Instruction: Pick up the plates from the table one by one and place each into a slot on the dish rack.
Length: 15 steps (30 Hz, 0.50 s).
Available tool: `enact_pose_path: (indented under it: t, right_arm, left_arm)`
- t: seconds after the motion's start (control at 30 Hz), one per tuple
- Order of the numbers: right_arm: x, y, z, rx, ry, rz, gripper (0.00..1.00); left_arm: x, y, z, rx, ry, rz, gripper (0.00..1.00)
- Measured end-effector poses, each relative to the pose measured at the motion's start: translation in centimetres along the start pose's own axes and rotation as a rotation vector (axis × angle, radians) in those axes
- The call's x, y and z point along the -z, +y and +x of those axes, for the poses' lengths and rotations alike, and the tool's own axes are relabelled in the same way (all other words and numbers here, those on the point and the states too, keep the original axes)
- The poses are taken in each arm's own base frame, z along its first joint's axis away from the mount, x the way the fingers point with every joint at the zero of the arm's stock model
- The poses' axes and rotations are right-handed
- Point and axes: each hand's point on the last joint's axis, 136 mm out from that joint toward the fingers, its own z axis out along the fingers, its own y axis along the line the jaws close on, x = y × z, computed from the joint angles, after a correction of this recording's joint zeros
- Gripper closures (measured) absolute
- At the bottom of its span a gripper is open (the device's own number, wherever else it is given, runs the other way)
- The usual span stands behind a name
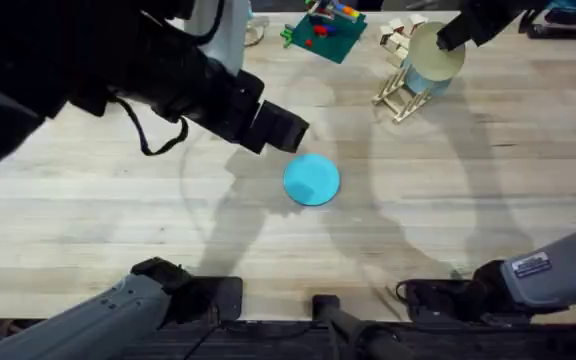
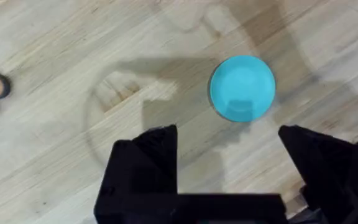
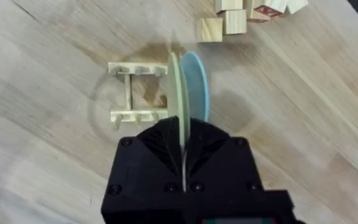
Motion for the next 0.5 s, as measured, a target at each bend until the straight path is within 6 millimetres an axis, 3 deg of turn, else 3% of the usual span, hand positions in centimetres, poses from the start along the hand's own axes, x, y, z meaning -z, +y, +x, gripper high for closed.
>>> enact_pose_path:
  t: [0.5]
  right_arm:
    - [-2.9, 0.2, 0.6, 0.009, 0.045, -0.042, 0.971]
  left_arm:
    - [0.0, 0.0, 0.0, 0.000, 0.000, 0.000, 0.007]
